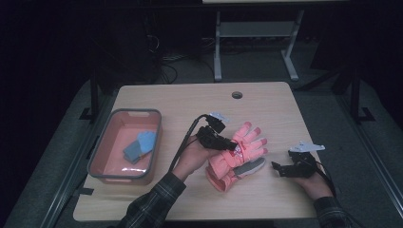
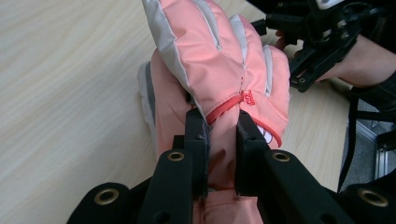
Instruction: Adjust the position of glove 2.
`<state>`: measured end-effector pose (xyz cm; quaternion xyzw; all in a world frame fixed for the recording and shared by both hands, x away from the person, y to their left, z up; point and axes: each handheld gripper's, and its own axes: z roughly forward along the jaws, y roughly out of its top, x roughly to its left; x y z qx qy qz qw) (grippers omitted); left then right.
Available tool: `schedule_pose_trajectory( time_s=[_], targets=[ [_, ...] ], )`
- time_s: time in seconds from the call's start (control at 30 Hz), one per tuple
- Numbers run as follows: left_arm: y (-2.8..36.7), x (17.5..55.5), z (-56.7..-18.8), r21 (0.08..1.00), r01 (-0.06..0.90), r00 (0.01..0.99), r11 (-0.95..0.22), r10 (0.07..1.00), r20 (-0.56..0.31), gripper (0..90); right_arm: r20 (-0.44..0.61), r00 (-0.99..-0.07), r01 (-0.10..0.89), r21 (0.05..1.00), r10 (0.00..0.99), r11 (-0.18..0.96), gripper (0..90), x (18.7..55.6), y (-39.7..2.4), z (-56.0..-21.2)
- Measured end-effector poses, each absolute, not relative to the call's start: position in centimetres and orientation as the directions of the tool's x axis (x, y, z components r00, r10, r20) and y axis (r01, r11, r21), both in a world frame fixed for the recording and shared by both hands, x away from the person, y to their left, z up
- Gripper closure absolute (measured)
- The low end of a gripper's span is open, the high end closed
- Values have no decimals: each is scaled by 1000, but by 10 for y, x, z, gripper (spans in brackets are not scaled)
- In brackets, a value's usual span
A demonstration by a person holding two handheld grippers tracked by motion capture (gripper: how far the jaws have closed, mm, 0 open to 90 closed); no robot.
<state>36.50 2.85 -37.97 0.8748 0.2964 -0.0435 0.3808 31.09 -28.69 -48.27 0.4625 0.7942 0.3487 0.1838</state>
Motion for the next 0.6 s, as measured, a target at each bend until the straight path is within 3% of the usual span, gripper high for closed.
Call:
schedule_pose_trajectory(
  time_s=[0.13,0.43,0.6],
  targets=[
    [25,364,-388,629,572,808,-527,493,-322,784,30,-505,606,724,863,329,141,311,-287,-483],
    [24,357,-367,654,579,797,-486,508,-327,781,31,-504,606,724,863,329,141,311,-287,-483],
    [19,357,-382,629,582,798,-515,511,-319,768,30,-505,606,724,863,330,141,311,-287,-483]
  ],
)
